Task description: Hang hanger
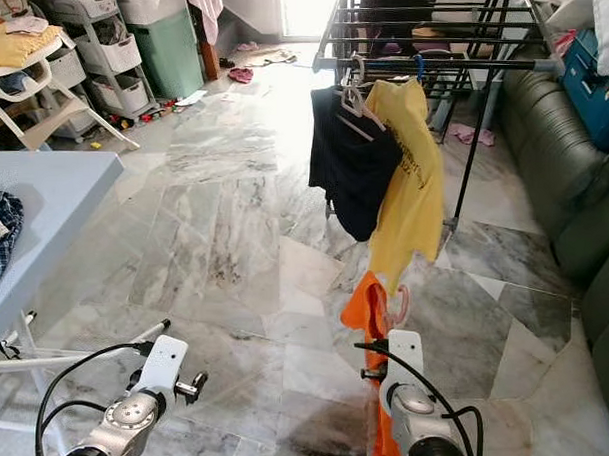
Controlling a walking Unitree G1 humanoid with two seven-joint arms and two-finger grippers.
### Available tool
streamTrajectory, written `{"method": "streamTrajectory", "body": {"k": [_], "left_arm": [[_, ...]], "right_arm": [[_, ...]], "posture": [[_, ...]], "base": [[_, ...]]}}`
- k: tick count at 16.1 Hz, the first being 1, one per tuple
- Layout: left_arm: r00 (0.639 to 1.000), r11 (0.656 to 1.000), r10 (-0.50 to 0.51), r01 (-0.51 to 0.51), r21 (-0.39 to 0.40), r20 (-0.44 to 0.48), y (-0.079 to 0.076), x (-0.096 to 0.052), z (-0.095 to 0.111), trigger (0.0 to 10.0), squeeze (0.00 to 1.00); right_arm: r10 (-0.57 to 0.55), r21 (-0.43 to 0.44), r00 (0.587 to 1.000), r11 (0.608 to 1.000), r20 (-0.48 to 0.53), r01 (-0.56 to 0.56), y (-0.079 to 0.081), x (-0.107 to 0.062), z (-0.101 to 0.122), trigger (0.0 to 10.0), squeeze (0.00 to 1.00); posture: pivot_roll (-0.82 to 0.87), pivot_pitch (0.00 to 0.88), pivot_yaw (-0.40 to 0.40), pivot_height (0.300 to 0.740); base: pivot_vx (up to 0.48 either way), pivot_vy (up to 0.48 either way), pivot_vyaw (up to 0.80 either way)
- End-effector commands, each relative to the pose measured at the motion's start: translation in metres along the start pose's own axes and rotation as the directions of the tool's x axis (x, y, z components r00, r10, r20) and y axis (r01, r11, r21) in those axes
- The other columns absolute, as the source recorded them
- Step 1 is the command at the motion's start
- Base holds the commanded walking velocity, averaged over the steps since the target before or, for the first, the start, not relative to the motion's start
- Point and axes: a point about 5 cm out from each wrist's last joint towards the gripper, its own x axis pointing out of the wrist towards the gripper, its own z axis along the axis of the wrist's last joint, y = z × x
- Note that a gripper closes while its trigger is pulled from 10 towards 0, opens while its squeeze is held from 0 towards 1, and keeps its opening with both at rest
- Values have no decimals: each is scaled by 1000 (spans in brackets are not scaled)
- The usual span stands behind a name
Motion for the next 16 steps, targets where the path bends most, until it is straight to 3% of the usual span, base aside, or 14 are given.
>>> {"method": "streamTrajectory", "body": {"k": [1, 6, 9, 16], "left_arm": [[1000, 999, -7, 8, -35, 9, 1, -1, -2, 10000, 0], [995, 991, -55, 64, -115, 83, 0, -2, 4, 10000, 0], [992, 987, -75, 88, -136, 102, 0, -2, 6, 10000, 0], [985, 979, -144, 156, -131, 100, -11, -1, 7, 10000, 0]], "right_arm": [[-26, 2, 994, 1000, 105, 26, -1, 1, 17, 10000, 0], [-82, 18, 966, 997, 244, 80, -13, -3, 37, 10000, 0], [-90, 44, 959, 996, 269, 81, -17, -7, 37, 10000, 0], [-81, 35, 950, 997, 301, 74, -11, -12, 37, 10000, 0]], "posture": [[-174, 0, 98, 740], [-182, 0, 105, 740], [-196, 0, 112, 740], [-228, 0, 131, 740]], "base": [[0, 0, 0], [0, 0, -376], [89, 0, -685], [277, 0, 0]]}}
